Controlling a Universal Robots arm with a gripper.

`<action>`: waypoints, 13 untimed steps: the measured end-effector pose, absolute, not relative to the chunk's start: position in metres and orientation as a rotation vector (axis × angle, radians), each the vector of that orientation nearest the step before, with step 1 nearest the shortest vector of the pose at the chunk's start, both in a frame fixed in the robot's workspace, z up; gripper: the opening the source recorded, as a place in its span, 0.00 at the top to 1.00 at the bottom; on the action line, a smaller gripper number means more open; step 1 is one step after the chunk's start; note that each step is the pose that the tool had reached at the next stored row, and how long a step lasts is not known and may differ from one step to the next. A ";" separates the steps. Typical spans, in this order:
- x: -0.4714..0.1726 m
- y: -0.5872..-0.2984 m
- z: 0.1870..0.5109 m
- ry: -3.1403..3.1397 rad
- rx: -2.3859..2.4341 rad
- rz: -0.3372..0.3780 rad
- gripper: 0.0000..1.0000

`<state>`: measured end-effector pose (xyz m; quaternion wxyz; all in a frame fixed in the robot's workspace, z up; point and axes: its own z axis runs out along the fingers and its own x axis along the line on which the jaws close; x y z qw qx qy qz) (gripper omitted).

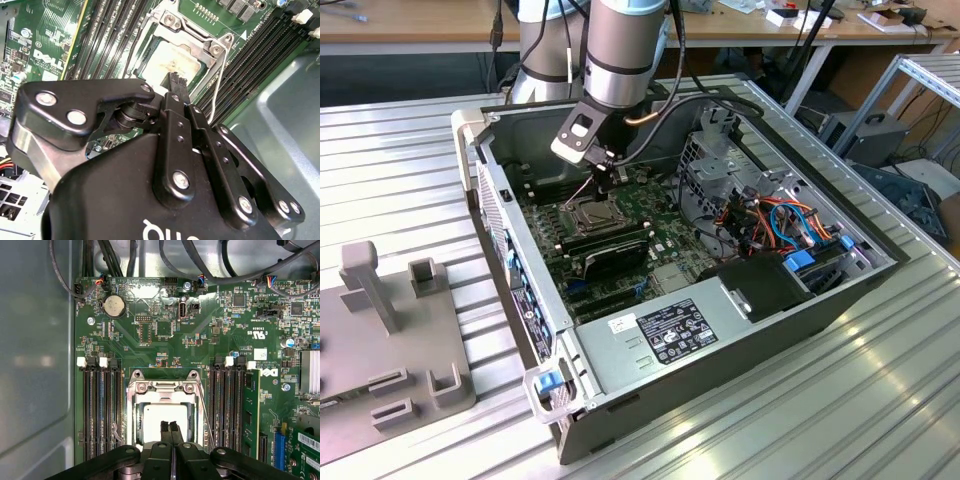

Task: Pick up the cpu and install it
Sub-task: 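Install the first cpu locking lever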

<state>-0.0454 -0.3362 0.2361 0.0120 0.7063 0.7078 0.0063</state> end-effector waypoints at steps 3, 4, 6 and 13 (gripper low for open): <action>-0.045 -0.336 0.236 2.207 2.202 0.020 0.89; -0.045 -0.336 0.236 2.207 2.202 0.020 0.89; -0.045 -0.336 0.236 2.207 2.202 0.020 0.89; -0.045 -0.336 0.236 2.266 2.142 0.020 0.89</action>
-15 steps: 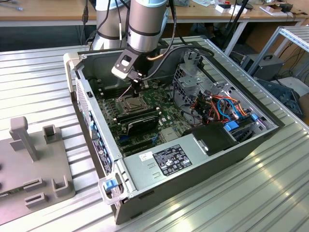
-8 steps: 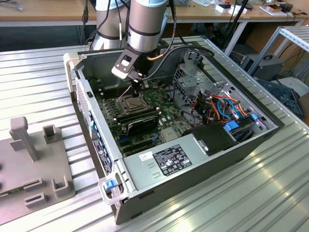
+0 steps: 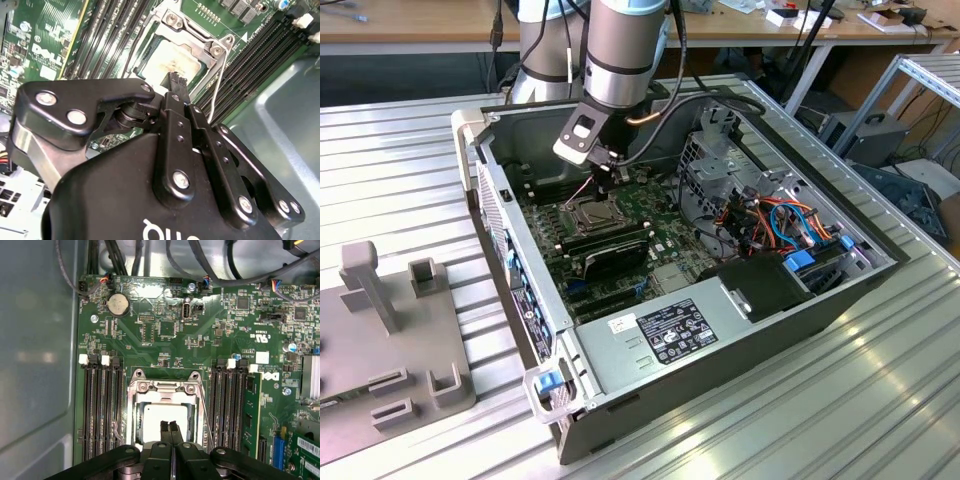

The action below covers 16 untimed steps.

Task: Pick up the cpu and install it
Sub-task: 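Install the first cpu locking lever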

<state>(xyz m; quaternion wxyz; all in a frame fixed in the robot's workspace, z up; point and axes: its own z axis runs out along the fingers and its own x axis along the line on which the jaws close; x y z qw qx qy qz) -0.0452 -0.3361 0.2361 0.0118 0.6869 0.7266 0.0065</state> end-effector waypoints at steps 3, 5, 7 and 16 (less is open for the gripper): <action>-0.045 -0.336 0.236 2.317 2.086 0.021 0.89; -0.045 -0.336 0.236 2.323 2.080 0.022 0.89; -0.045 -0.336 0.236 2.324 2.079 0.021 0.89; -0.045 -0.336 0.236 2.324 2.079 0.021 0.89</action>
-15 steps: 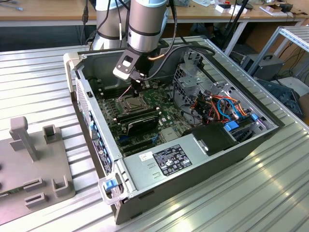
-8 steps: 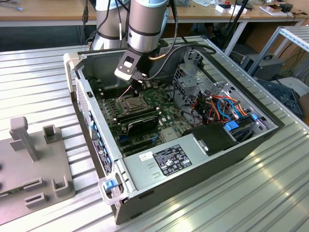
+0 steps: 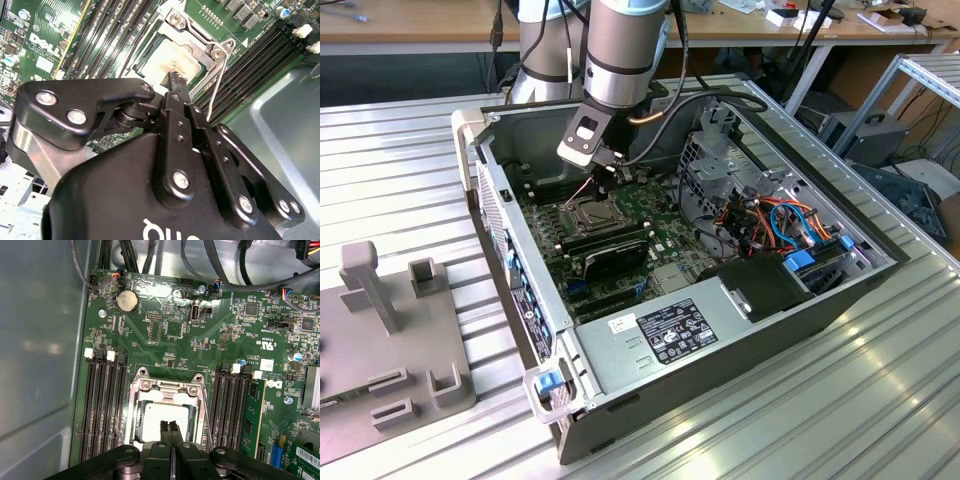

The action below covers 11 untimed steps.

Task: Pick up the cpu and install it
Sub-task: 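Install the first cpu locking lever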

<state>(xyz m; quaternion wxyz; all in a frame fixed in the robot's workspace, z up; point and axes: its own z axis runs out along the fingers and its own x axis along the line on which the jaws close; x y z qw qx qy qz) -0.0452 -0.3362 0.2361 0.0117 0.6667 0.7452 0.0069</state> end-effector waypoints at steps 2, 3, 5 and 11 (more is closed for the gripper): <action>-0.045 -0.336 0.236 2.326 2.077 0.021 0.89; -0.045 -0.336 0.236 2.329 2.074 0.022 0.89; -0.045 -0.336 0.236 2.342 2.058 0.022 0.89; -0.045 -0.336 0.236 2.387 2.007 0.023 0.89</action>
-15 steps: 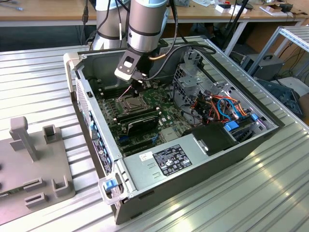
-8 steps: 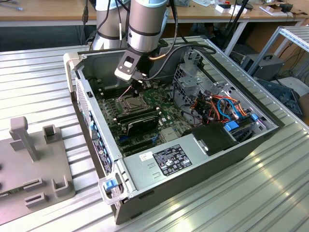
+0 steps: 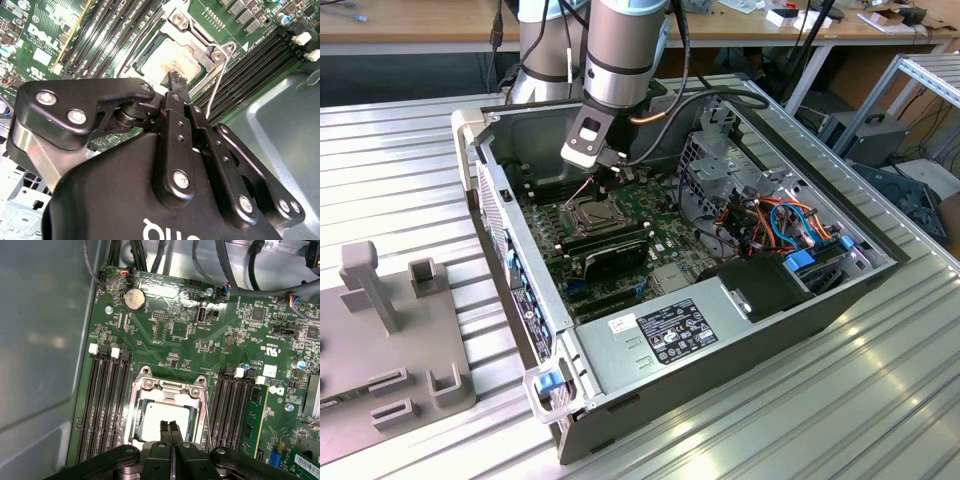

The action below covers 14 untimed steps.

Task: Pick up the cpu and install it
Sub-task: 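Install the first cpu locking lever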

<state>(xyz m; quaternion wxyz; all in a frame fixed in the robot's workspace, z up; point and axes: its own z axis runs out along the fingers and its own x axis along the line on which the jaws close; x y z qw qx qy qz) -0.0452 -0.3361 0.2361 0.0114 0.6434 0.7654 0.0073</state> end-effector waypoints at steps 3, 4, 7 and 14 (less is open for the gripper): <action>-0.045 -0.336 0.236 2.389 2.005 0.023 0.89; -0.045 -0.336 0.236 2.389 2.005 0.023 0.89; -0.045 -0.336 0.236 2.389 2.005 0.023 0.89; -0.045 -0.336 0.236 2.391 2.003 0.023 0.89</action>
